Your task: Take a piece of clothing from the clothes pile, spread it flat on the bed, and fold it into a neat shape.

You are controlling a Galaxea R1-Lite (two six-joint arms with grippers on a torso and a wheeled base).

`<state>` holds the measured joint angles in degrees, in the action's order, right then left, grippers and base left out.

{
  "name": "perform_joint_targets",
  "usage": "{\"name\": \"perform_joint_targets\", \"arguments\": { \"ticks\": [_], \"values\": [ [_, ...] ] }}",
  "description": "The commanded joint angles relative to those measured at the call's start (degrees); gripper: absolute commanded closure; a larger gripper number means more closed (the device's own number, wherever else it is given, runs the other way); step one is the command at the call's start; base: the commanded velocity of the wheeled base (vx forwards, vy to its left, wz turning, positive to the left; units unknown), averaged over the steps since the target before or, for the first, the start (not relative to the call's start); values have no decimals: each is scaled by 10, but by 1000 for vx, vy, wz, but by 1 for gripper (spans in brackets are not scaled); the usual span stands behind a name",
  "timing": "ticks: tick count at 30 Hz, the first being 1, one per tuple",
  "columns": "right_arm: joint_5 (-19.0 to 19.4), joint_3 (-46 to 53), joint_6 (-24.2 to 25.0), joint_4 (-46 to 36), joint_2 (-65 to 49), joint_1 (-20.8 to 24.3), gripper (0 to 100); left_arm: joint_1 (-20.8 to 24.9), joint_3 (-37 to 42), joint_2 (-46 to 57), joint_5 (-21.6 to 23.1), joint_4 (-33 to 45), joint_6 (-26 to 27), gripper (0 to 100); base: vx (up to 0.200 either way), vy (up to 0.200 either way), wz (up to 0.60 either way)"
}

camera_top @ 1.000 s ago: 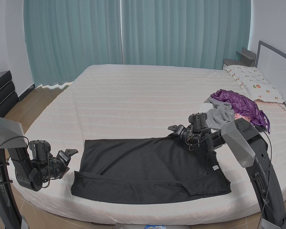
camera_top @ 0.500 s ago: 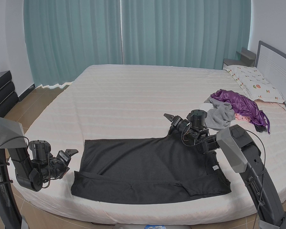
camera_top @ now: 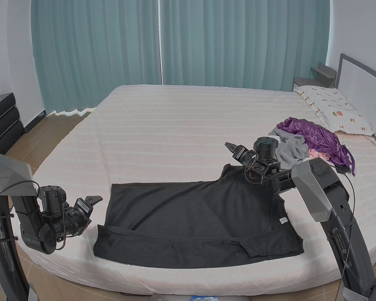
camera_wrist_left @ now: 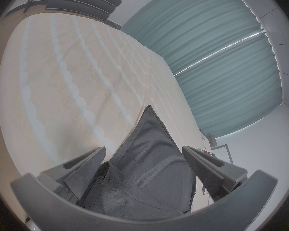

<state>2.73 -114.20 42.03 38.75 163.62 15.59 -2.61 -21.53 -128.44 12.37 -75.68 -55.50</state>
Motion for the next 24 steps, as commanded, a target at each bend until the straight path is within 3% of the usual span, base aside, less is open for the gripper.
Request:
{"name": "perform_joint_targets", "arguments": {
  "ticks": [1,5,9,10,14,18,24],
  "values": [
    [-9,88,2,0,-64,-20,0,-1,-6,-3,0,-2,-1,0,0,0,0],
    [-2,202,3,20,-125,-30,0,-1,-23,-1,0,-2,-1,0,0,0,0],
    [31,359,10,69,-198,-50,0,8,-83,-2,-1,15,0,0,0,0,0],
    [31,359,10,69,-198,-50,0,8,-83,-2,-1,15,0,0,0,0,0],
    [64,481,72,118,-250,-64,0,10,-185,-11,-2,103,8,0,0,0,0],
    [83,551,86,161,-265,-72,0,11,-259,-40,-2,159,29,0,0,0,0],
    [143,674,148,315,-251,-86,0,38,-394,-124,-2,219,89,0,0,0,0]
  ]
}}
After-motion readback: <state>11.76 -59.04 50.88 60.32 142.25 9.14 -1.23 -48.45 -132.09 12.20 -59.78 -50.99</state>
